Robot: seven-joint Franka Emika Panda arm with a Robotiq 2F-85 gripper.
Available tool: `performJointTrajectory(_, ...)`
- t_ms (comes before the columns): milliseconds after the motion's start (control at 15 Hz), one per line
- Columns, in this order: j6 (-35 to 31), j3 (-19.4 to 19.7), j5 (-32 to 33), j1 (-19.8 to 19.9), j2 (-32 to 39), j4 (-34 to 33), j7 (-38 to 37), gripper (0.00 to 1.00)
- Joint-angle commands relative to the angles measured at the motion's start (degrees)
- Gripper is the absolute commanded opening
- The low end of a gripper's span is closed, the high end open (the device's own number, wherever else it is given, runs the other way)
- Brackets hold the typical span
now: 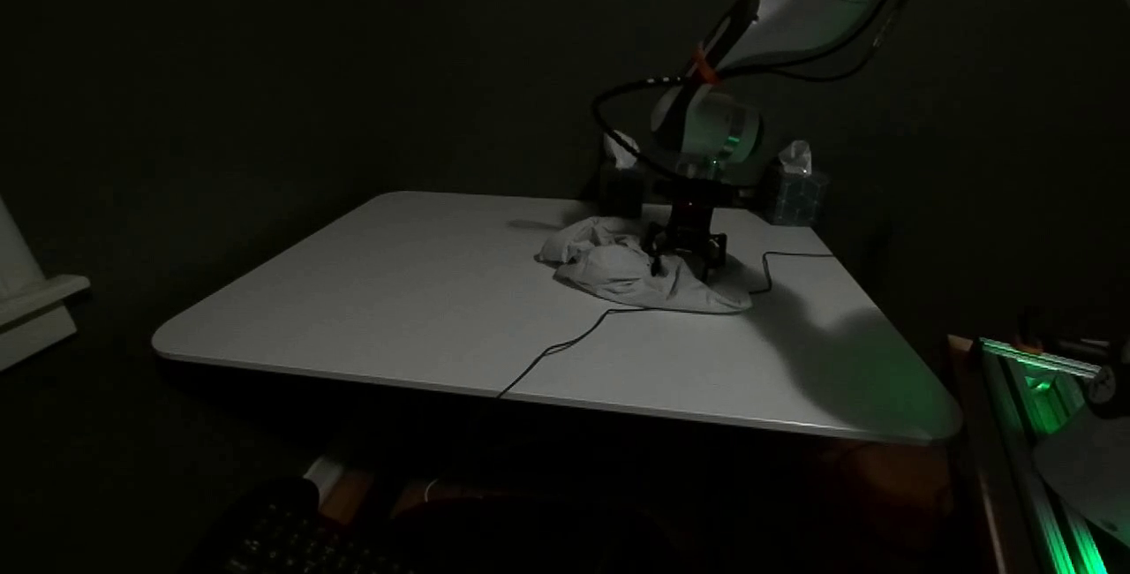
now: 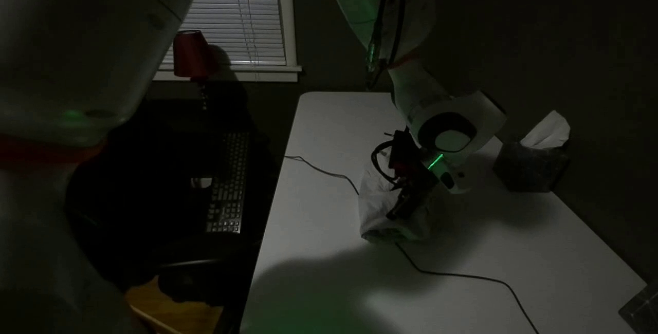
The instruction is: Fold the shirt on the table
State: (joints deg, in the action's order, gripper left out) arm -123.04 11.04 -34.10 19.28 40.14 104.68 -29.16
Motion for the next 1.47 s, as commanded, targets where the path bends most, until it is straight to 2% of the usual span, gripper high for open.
performJointTrajectory(0,1.01,1.60,0.84,-0.72,3.61,-3.14,-3.15,1.00)
performJointTrajectory(200,0.06,3.97,5.84,-3.55,2.51,-3.06,-6.39,1.00)
performJointTrajectory(467,1.75,3.49,13.09,-6.28,-4.23,-0.61,-3.81,1.00)
performJointTrajectory(1067,-5.47,2.50,31.38,-16.53,-22.79,8.78,-1.12,1.00)
performJointTrajectory(1400,-11.40,0.38,40.68,-18.52,-29.79,14.59,2.71,1.00)
